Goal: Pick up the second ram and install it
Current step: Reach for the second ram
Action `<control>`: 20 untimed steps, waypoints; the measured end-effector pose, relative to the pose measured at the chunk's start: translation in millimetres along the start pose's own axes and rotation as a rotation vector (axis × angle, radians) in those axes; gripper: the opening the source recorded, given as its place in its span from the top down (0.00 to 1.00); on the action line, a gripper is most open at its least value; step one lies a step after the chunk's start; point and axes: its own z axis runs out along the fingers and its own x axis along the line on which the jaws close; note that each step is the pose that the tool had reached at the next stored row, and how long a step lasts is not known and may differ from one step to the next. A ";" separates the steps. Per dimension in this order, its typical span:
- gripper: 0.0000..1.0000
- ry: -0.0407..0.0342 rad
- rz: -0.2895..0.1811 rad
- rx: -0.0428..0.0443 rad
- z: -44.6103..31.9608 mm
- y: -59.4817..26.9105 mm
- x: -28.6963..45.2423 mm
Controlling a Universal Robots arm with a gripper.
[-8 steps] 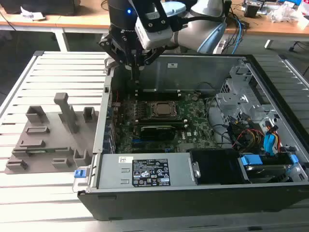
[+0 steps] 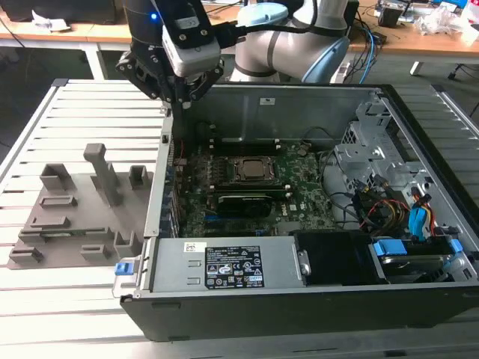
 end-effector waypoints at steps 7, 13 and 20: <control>0.89 0.0001 0.000 0.0000 -0.7 -2.4 32.5; 0.89 0.0001 0.000 0.0000 -1.2 -4.1 55.2; 0.89 0.0000 0.000 0.0000 -1.6 -5.8 77.3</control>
